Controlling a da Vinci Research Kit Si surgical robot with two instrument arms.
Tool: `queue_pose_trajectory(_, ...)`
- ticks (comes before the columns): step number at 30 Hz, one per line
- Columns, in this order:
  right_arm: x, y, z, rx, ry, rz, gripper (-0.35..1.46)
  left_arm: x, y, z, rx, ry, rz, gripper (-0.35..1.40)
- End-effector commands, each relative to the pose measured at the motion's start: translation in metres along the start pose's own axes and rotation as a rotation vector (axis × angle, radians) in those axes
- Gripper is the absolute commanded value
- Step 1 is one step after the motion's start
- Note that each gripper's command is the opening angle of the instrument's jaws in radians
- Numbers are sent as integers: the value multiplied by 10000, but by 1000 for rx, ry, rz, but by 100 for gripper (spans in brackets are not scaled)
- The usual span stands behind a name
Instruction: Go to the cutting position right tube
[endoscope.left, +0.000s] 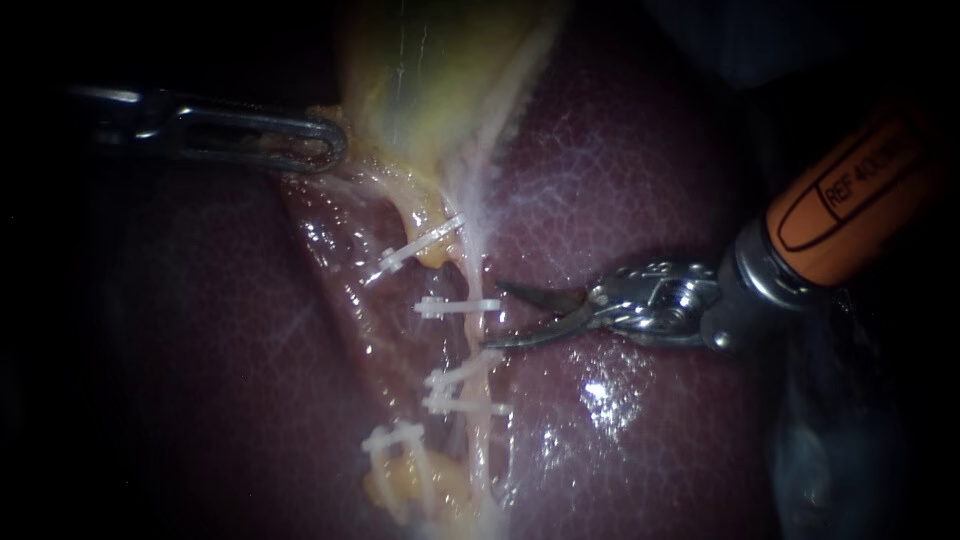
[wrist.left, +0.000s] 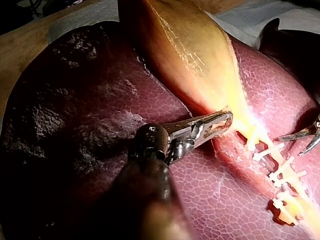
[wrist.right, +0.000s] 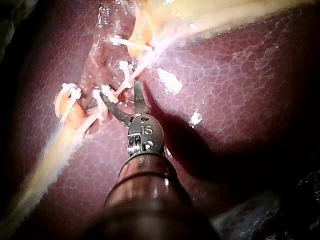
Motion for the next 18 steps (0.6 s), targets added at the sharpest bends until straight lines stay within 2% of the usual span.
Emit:
queue_pose_trajectory(1, -1, 3, 2, 3, -6, 17, 130, 0, 0, 0, -1, 0, 0, -35)
queue_pose_trajectory(6, -10, 18, 14, 42, -39, 115, 127, 0, 0, 0, -1, 0, 0, -35)
queue_pose_trajectory(11, -19, 29, 25, 67, -60, 157, 125, 0, -1, -1, -1, 0, 0, -35)
queue_pose_trajectory(14, -18, 32, 29, 109, -45, 160, 125, 0, -1, 0, -1, 0, 0, -35)
queue_pose_trajectory(18, -14, 31, 34, 212, 0, 143, 127, 0, -1, 0, -2, 0, 0, -35)
